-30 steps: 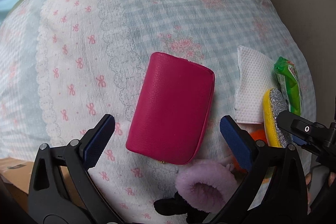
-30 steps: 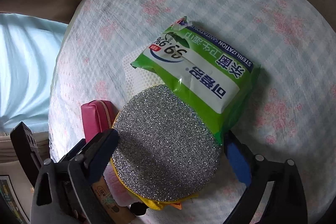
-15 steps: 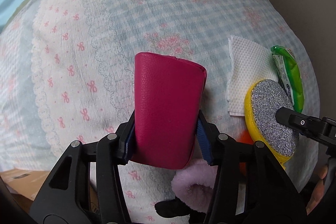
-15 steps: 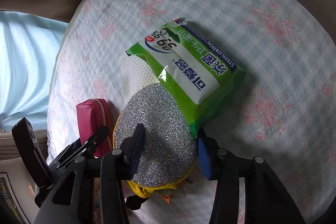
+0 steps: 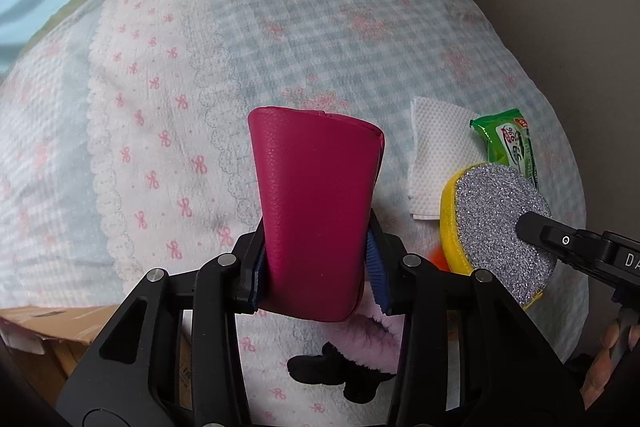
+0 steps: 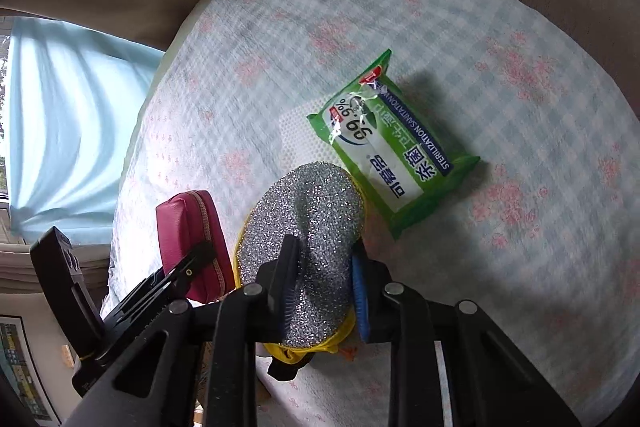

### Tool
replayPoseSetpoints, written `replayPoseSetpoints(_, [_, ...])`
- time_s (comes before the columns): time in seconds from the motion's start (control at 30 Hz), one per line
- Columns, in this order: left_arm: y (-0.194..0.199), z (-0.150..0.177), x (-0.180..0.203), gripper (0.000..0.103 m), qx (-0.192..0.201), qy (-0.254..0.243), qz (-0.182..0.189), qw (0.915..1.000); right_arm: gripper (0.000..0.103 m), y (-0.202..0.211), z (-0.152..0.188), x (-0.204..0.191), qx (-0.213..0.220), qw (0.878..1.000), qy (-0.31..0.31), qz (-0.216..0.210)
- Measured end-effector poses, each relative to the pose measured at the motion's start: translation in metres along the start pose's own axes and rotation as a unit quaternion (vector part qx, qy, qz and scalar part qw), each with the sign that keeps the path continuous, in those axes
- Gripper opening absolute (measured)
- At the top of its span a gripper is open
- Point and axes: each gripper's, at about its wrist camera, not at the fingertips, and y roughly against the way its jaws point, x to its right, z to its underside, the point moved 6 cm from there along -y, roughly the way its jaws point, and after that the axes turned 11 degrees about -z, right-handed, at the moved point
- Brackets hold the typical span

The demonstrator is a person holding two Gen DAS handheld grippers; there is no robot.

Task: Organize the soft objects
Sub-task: 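Carry the pink pouch and glitter sponge into the cardboard box with both tools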

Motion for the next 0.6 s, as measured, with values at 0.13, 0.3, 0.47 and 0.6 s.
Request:
replayPoseSetpoints(0.13, [0.024, -0.002, -0.003, 0.037, 0.014, 0.012, -0.003, 0.9998, 0.023, 0.017, -0.001, -0.017, 0.013, 1.000, 0.018, -0.008])
replayPoseSetpoints(0.3, [0.062, -0.004, -0.011, 0.037, 0.035, 0.033, -0.004, 0.9989, 0.023, 0.045, 0.004, -0.044, 0.028, 0.998, 0.054, -0.016])
replayPoseSetpoints(0.47, [0.113, 0.000, -0.023, 0.037, 0.058, 0.059, -0.007, 0.9966, 0.023, 0.078, 0.011, -0.089, 0.038, 0.993, 0.111, -0.018])
replayPoseSetpoints(0.6, [0.159, 0.013, -0.035, 0.037, 0.075, 0.082, -0.012, 0.9937, 0.023, 0.104, 0.019, -0.130, 0.046, 0.985, 0.166, -0.020])
